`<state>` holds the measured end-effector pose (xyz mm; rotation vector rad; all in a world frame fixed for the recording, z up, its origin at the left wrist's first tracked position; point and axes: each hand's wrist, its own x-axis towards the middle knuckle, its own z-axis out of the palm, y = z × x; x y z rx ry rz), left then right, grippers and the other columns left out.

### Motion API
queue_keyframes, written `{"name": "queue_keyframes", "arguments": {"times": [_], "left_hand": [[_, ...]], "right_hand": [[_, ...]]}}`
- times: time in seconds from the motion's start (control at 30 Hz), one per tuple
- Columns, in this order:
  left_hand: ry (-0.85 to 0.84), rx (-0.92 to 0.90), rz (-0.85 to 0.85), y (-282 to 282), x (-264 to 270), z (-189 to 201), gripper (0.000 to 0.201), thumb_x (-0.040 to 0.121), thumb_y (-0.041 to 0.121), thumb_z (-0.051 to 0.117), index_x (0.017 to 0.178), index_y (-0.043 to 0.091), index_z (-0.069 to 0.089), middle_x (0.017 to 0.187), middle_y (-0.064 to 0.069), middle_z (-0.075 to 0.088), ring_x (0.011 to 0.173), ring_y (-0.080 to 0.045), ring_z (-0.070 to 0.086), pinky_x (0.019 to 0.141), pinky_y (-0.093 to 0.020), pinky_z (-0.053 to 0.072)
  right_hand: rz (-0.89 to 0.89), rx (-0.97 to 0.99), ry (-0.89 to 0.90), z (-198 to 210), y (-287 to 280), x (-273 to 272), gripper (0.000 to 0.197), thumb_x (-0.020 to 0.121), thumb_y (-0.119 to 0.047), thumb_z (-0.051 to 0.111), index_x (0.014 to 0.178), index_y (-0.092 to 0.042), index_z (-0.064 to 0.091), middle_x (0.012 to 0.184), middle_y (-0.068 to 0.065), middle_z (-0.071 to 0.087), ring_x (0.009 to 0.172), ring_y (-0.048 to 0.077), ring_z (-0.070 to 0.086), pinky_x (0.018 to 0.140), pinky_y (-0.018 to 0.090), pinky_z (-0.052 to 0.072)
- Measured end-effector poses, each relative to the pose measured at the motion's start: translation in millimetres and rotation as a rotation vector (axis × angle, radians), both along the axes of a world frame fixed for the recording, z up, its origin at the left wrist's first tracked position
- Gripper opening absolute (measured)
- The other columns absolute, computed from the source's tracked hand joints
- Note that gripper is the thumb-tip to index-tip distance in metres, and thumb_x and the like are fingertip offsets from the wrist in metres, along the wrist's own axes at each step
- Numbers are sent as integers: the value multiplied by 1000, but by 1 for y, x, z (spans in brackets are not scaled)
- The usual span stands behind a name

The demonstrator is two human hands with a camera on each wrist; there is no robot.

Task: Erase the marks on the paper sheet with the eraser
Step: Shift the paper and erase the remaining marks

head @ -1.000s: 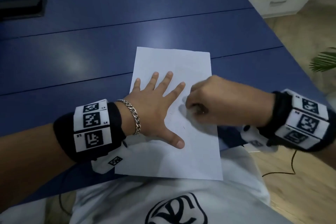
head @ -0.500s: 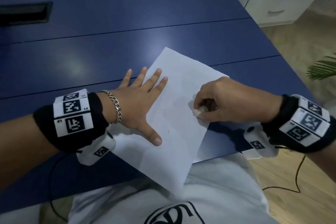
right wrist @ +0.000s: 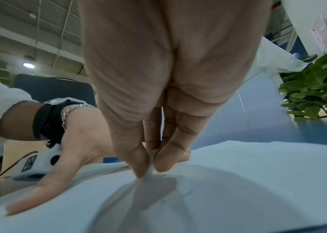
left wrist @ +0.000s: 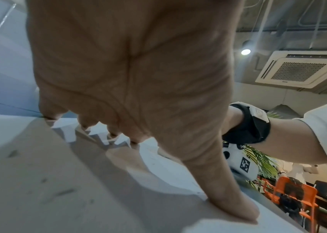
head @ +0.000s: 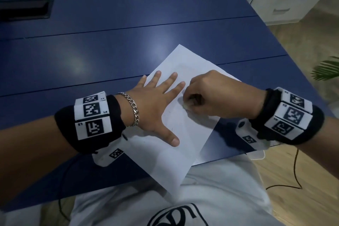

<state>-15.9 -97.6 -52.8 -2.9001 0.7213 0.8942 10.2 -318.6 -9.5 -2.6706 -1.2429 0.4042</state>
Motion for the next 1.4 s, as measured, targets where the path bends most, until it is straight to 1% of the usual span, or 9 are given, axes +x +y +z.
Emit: {"name": "queue_keyframes", "arguments": {"times": [0.2,0.37,0.5,0.57,0.73,0.9,1.07,1.23,1.4], "left_hand": [[1,-1,14,-1,-1,0,161,45,109,57,157,40,-37,165,8,-45,156,-36,-33,127,-66,-8],[-7,1,4,-1,1,0,164,38,112,51,157,41,-36,166,8,-43,157,-37,-31,127,-66,-5],[-8,3,18,-2,0,1,164,41,110,57,157,40,-35,166,9,-42,158,-35,-30,128,-65,-5],[-8,6,20,-2,0,3,164,41,110,57,157,40,-35,166,10,-42,158,-35,-29,128,-64,-4],[-5,21,23,-3,2,3,168,37,112,53,158,37,-36,165,12,-43,158,-33,-29,129,-63,-2],[-5,47,29,-4,1,5,168,39,112,53,155,34,-40,164,13,-45,158,-31,-30,129,-64,-2],[-25,87,17,-6,1,7,168,36,115,46,155,34,-41,165,12,-43,160,-33,-26,127,-67,-6],[-36,89,23,-6,0,9,168,37,115,47,157,33,-38,166,12,-42,160,-32,-25,125,-69,-8],[-33,99,28,-8,-2,11,168,36,116,45,157,34,-38,167,12,-41,160,-32,-24,125,-69,-8]], "right_hand": [[148,-87,197,3,4,-26,16,83,-34,64,74,-20,65,72,0,63,66,19,57,64,38,52],[52,-37,9,6,4,11,15,84,-29,61,78,-20,71,74,-1,66,66,19,59,68,38,53],[167,-69,160,4,7,-28,16,81,-31,59,71,-20,63,72,-1,60,64,21,56,63,40,51],[205,-113,179,6,9,-26,18,81,-31,59,67,-19,60,70,0,57,64,23,55,62,42,51],[66,-43,27,5,9,10,16,80,-32,57,72,-22,66,71,-2,63,64,20,57,66,42,54],[165,-91,166,5,11,-23,22,83,-35,56,69,-18,62,69,1,60,62,23,55,62,40,51],[23,-53,3,7,1,13,17,85,-32,60,75,-21,68,71,0,66,65,20,58,68,42,55],[160,-121,220,6,2,-35,16,81,-31,65,71,-19,62,71,2,61,65,22,56,64,42,52],[10,-53,51,7,-10,0,13,83,-31,60,82,-24,71,76,-3,68,68,17,60,69,41,56]]}}
